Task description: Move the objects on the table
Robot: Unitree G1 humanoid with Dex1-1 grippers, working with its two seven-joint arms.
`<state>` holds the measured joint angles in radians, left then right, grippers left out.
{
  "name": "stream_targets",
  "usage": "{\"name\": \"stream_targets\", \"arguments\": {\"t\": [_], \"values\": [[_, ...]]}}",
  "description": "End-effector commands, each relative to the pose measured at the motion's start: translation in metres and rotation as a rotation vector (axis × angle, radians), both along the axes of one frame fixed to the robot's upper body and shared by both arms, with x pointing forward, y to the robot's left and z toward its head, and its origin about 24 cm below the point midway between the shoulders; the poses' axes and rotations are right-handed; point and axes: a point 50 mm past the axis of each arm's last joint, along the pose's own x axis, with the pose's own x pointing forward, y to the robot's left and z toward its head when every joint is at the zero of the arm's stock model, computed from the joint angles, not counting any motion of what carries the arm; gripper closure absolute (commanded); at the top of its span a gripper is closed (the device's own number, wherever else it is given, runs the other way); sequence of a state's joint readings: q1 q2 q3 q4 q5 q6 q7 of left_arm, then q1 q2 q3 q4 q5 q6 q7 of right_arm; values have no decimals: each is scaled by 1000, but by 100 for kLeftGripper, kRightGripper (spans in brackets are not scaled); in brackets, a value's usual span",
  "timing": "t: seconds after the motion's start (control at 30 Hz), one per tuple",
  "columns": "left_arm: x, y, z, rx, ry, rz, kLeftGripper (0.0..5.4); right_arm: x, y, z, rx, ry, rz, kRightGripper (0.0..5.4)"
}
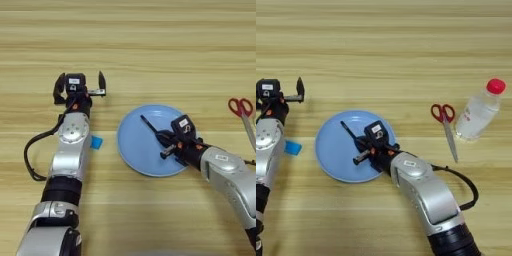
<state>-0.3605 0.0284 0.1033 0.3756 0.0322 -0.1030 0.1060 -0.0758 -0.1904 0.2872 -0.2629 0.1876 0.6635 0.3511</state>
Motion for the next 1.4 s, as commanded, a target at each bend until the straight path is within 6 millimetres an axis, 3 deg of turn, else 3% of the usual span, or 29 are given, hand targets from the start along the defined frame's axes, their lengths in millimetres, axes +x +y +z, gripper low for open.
{"name": "stream_targets", "arguments": {"t": [0.03,0.3,0.33,0.83,1.4], "values": [[-1,0,-2,-2,13,6,0,0,4,-1,-7,0,18,510],[-1,0,-2,-2,12,6,0,-2,9,-3,0,3,37,510],[-1,0,-2,-2,12,6,0,-3,10,-2,4,0,47,481],[-1,0,-2,-2,12,6,0,2,12,11,72,-89,47,319],[-1,0,-1,0,12,4,0,14,5,7,95,-66,-18,140]]}}
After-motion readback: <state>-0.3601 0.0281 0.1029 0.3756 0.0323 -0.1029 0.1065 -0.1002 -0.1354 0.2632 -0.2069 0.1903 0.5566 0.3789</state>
